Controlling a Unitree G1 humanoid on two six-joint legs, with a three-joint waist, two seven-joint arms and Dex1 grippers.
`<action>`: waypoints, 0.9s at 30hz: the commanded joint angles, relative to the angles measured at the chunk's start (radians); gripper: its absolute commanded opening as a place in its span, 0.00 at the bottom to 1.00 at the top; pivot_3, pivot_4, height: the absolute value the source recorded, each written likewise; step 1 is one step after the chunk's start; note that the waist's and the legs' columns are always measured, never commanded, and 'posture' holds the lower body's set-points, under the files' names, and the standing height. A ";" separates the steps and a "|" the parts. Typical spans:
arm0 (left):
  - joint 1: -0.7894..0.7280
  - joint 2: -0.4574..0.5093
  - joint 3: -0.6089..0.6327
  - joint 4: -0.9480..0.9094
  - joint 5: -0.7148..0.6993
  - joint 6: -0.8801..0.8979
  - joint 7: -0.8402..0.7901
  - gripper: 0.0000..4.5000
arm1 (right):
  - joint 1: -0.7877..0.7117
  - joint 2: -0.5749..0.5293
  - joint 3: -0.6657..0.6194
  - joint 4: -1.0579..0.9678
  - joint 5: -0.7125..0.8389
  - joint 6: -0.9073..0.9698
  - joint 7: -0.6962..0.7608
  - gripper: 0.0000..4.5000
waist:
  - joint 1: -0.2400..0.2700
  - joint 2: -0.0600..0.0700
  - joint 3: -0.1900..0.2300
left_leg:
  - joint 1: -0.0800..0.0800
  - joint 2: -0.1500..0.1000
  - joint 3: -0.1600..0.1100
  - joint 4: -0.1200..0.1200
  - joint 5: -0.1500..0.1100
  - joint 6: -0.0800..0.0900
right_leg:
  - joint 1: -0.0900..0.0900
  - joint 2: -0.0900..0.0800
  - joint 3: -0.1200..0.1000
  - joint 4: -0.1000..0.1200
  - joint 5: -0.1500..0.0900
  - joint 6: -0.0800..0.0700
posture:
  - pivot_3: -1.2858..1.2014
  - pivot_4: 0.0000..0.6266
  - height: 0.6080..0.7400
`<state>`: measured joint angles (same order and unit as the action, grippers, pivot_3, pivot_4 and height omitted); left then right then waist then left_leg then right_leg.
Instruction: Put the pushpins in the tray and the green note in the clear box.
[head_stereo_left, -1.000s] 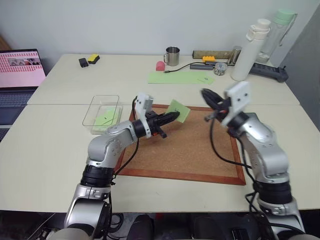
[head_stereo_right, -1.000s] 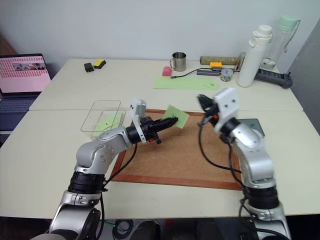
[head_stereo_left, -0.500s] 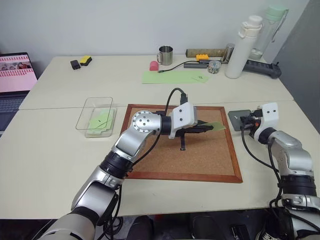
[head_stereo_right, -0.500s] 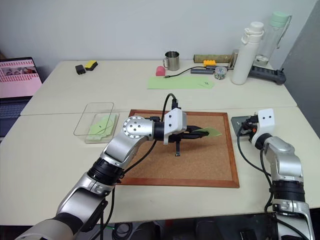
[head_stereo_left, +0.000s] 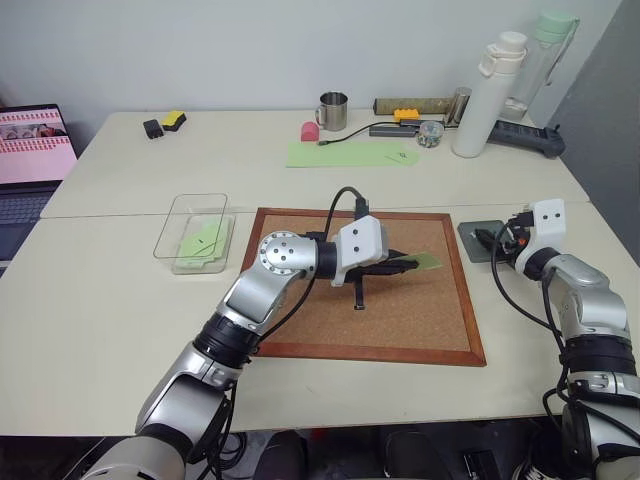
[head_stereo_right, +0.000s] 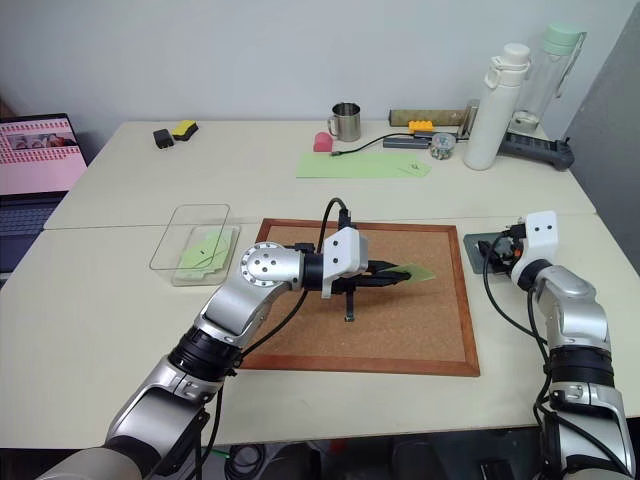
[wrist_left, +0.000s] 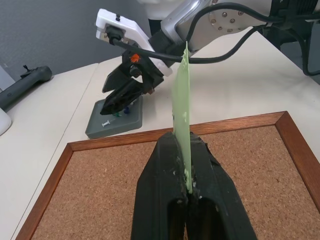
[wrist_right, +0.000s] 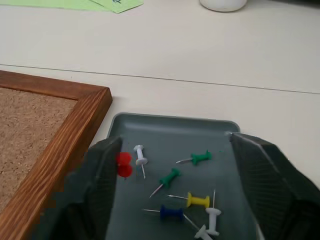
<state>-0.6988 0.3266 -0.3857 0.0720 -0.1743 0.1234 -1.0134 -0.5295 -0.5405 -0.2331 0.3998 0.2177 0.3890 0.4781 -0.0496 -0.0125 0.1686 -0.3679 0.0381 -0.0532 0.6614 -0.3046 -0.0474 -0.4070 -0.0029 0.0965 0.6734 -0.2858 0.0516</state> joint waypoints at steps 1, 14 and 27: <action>-0.018 -0.012 0.022 -0.027 0.000 -0.011 0.000 0.00 | -0.010 -0.024 -0.014 -0.014 0.000 -0.029 0.004 0.99 | 0.000 0.000 0.000 | 0.000 0.000 0.000 0.000 0.000 0.000 | 0.000 0.000 0.000 0.000 0.000 0.000 | 0.52 0.24 1.00; -0.029 -0.019 0.023 -0.019 -0.001 -0.013 -0.011 0.00 | 0.012 -0.036 0.012 0.022 -0.050 -0.099 -0.003 0.99 | 0.002 0.000 0.000 | 0.000 0.000 0.000 0.000 0.000 0.000 | 0.000 0.000 0.000 0.000 0.000 0.000 | 0.52 0.24 1.00; -0.030 -0.003 0.035 -0.017 0.005 -0.017 -0.002 0.00 | -0.010 -0.070 0.077 0.142 -0.142 -0.237 0.022 0.99 | 0.001 0.000 0.000 | 0.000 0.000 0.000 0.001 0.000 0.000 | 0.000 0.000 0.000 0.001 0.000 0.000 | 0.52 0.24 1.00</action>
<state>-0.7080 0.3246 -0.3801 0.0727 -0.1736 0.1231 -1.0160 -0.5234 -0.5863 -0.1626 0.5392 0.0920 0.1825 0.4893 -0.0490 -0.0124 0.1686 -0.3676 0.0381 -0.0529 0.6620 -0.3045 -0.0476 -0.4069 -0.0030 0.0967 0.6741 -0.2858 0.0516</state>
